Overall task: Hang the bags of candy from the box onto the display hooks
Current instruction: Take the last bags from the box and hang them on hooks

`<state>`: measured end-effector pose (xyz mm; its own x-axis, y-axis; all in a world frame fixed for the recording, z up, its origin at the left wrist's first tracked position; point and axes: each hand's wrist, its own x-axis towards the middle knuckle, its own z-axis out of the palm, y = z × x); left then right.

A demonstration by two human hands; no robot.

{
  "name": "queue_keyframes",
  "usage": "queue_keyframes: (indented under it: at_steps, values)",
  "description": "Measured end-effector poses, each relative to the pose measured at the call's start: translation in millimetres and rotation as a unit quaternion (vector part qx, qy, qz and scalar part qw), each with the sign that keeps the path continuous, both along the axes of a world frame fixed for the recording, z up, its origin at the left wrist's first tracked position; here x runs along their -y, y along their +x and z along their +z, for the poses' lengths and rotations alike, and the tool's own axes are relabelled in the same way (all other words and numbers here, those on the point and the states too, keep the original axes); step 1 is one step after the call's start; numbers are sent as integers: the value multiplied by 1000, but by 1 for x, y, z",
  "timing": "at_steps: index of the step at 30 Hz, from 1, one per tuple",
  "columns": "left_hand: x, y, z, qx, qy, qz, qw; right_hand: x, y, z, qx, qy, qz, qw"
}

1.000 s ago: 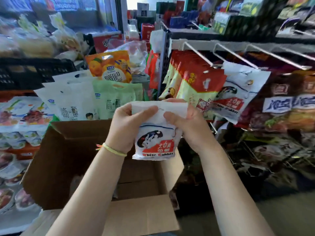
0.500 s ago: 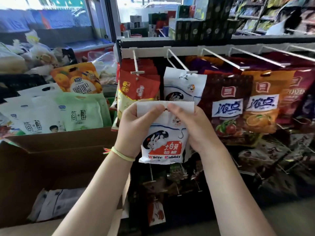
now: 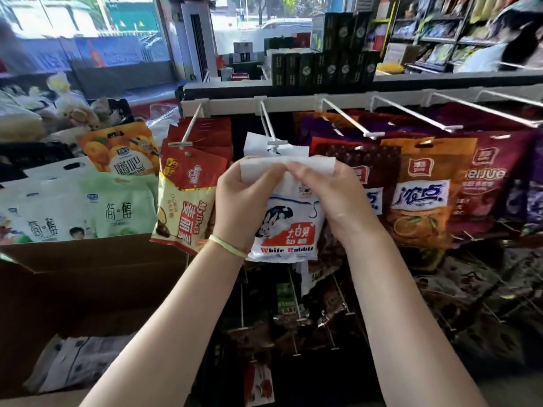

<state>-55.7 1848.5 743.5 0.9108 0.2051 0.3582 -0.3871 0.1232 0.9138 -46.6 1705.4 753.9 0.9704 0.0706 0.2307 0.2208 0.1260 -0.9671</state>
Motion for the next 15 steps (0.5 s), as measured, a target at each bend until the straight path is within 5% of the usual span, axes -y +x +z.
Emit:
queue_keyframes:
  at_steps: [10,15]
  values:
    - [2,33,-2,20,31,153,988,-30,30,-2,153,-133,-183,962]
    - [8,40,-5,48,49,187,980,-35,38,-9,188,-115,-205,954]
